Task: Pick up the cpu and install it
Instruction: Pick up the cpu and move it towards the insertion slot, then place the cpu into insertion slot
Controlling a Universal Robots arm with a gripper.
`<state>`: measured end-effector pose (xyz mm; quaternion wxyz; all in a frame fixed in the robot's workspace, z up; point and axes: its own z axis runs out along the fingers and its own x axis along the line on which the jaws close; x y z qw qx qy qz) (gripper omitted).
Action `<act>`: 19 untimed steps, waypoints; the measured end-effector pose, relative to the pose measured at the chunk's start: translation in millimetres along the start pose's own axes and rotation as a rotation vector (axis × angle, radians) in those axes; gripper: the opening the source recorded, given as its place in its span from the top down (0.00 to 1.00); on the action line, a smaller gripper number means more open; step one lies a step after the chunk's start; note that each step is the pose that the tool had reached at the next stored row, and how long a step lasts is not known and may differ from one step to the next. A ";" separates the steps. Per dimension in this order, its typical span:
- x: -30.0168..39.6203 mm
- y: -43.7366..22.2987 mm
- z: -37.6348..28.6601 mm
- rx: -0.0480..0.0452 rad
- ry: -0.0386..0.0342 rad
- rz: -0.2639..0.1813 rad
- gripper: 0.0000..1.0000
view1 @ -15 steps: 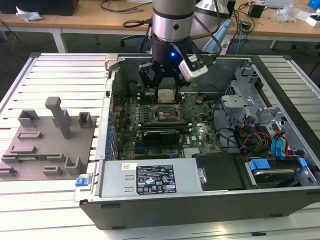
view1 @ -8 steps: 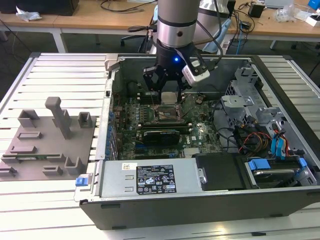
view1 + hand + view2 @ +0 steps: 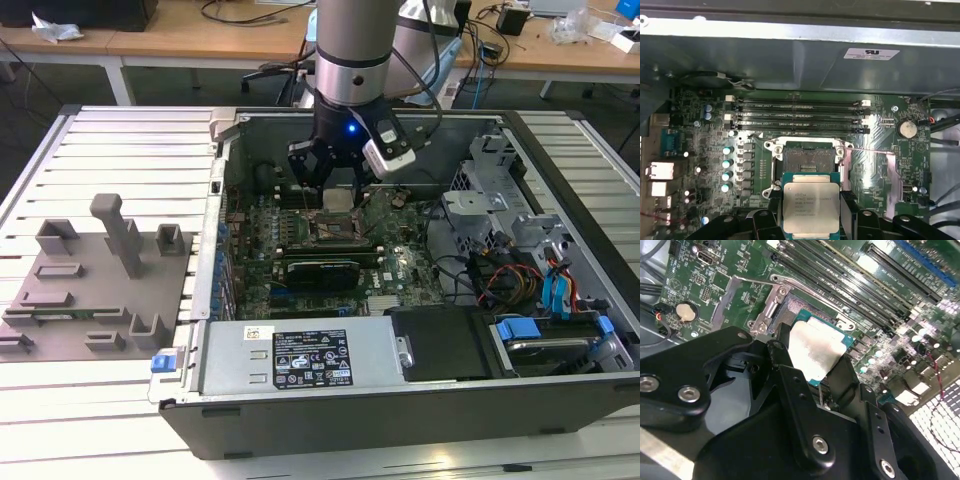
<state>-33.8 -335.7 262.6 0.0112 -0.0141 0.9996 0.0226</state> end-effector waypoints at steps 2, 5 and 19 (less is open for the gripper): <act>-0.1 0.5 3.1 0.0002 0.0000 0.002 0.45; -0.1 0.8 8.1 0.0003 -0.0001 0.005 0.45; -0.1 1.6 11.2 0.0003 -0.0003 0.008 0.45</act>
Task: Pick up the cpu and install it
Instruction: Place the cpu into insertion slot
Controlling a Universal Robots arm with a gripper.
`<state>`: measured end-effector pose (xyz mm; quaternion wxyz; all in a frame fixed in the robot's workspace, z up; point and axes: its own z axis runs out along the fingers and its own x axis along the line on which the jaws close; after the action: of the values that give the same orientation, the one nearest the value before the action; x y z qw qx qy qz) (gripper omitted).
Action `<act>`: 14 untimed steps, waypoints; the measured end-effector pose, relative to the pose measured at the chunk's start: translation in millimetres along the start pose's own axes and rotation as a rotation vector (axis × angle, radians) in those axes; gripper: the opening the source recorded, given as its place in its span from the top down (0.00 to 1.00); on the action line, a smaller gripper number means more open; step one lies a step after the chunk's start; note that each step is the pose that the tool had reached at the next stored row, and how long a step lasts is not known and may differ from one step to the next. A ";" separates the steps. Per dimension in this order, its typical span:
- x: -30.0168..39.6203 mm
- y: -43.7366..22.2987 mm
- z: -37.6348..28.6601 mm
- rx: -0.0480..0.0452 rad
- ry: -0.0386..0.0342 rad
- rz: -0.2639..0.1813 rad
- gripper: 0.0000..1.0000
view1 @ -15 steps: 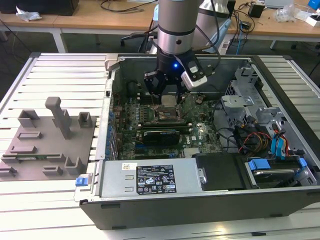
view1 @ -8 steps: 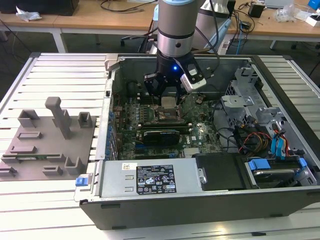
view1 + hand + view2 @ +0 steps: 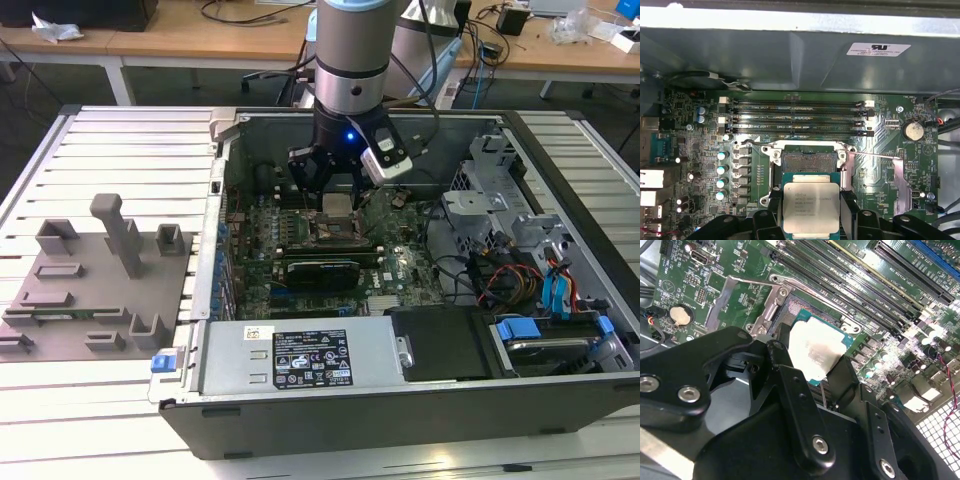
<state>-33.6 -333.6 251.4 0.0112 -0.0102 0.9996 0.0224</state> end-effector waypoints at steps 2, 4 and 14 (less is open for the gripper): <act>0.0 0.0 0.0 0.0000 0.0000 0.000 0.45; 0.0 0.0 0.0 0.0000 0.0001 0.000 0.45; 0.0 0.0 0.1 0.0012 -0.0023 0.052 0.45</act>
<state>-33.6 -333.6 251.3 0.0118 0.0158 0.9996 0.0221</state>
